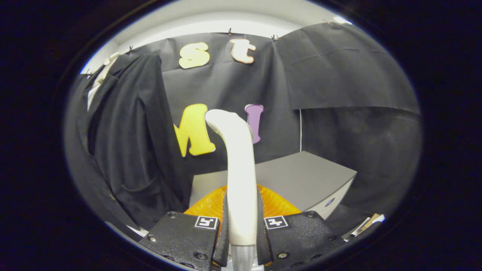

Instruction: Iron the clothes twice with a garment steamer, once on the left side and once on the right side.

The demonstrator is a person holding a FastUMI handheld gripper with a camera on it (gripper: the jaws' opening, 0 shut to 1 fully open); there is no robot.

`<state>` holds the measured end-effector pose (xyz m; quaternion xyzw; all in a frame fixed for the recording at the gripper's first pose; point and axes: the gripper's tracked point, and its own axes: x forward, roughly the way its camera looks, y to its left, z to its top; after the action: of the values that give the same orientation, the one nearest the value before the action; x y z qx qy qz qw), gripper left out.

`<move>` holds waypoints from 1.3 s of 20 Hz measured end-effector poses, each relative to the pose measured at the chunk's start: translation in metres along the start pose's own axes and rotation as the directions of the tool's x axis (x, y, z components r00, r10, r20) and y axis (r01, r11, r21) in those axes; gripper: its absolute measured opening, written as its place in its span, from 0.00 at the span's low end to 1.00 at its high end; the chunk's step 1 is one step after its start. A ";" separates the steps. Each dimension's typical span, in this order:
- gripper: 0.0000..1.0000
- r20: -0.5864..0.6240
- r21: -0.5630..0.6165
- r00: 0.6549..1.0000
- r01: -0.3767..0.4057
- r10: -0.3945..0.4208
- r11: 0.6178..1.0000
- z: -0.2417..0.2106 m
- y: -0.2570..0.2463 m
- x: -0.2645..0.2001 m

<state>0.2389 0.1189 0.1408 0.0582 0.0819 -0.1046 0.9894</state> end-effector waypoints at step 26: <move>0.31 0.485 -0.134 0.849 -0.162 0.207 0.978 0.120 0.196 -0.080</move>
<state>0.2221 0.3088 0.2911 -0.0065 -0.1767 -0.0169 0.9841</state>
